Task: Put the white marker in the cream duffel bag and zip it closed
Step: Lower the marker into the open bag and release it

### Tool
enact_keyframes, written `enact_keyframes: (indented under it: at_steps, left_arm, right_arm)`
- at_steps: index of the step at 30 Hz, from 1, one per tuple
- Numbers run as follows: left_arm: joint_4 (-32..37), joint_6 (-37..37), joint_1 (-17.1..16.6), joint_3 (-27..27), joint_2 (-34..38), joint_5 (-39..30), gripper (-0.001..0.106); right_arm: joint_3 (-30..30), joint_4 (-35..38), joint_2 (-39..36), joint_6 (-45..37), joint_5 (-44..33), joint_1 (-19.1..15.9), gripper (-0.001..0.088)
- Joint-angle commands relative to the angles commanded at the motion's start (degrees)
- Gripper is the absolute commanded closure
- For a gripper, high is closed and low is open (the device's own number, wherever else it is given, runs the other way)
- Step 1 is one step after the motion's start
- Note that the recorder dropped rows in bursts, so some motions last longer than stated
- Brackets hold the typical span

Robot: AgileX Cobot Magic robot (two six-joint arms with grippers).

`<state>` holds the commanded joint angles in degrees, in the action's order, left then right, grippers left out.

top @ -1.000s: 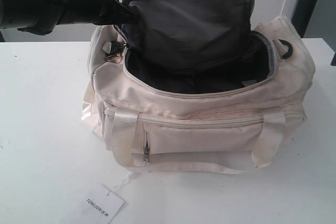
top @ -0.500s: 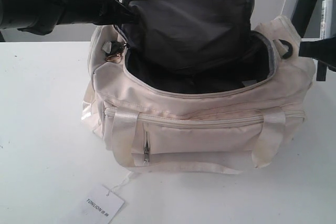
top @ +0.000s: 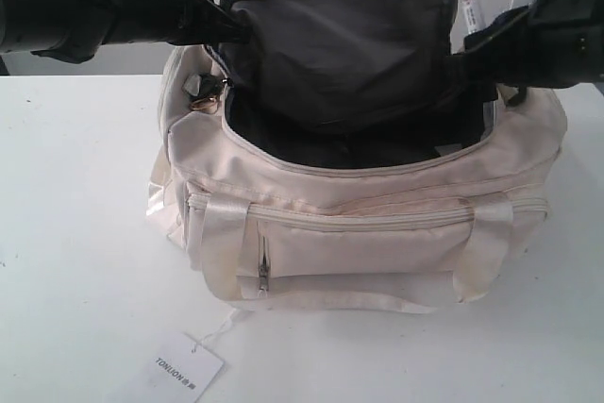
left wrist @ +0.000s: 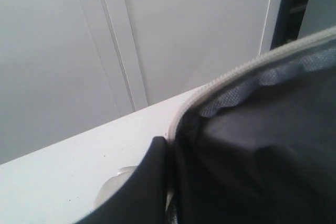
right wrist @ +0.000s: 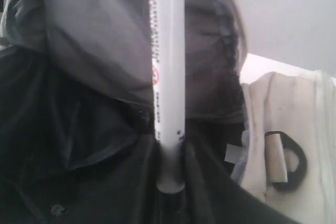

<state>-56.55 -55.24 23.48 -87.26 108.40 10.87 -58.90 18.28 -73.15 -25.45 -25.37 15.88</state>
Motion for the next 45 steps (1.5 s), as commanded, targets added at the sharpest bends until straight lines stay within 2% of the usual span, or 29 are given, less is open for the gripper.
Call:
enact_keyframes:
  at_steps: [8,11,14,21,28,35,40,45]
  left_arm:
    - [0.0,0.0,0.0,0.0,0.0,0.0,0.105]
    - [0.0,0.0,0.0,0.0,0.0,0.0,0.105]
    - [0.0,0.0,0.0,0.0,0.0,0.0,0.105]
    - [0.0,0.0,0.0,0.0,0.0,0.0,0.105]
    - [0.0,0.0,0.0,0.0,0.0,0.0,0.105]
    - [0.0,0.0,0.0,0.0,0.0,0.0,0.105]
    - [0.0,0.0,0.0,0.0,0.0,0.0,0.105]
    - [0.0,0.0,0.0,0.0,0.0,0.0,0.105]
  right_arm:
    - [-8.7,0.1,-7.1,-0.2,-11.9,0.1,0.0868]
    - [-10.7,0.1,-8.7,-0.2,-13.9,0.1,0.0868]
    - [-11.8,0.0,-9.9,-0.7,-13.8,0.1,0.0868]
    - [-12.0,-0.4,-12.8,-8.4,-12.3,0.1,0.0868]
    - [-11.9,-4.4,-15.5,-7.1,-11.6,0.1,0.0868]
    - [-11.9,-11.9,-17.3,4.3,-10.5,0.1,0.0868]
    - [-11.9,-20.1,-17.7,20.6,-10.6,0.1,0.0868]
    - [-11.9,-21.4,-18.4,29.1,-11.0,0.1,0.0868]
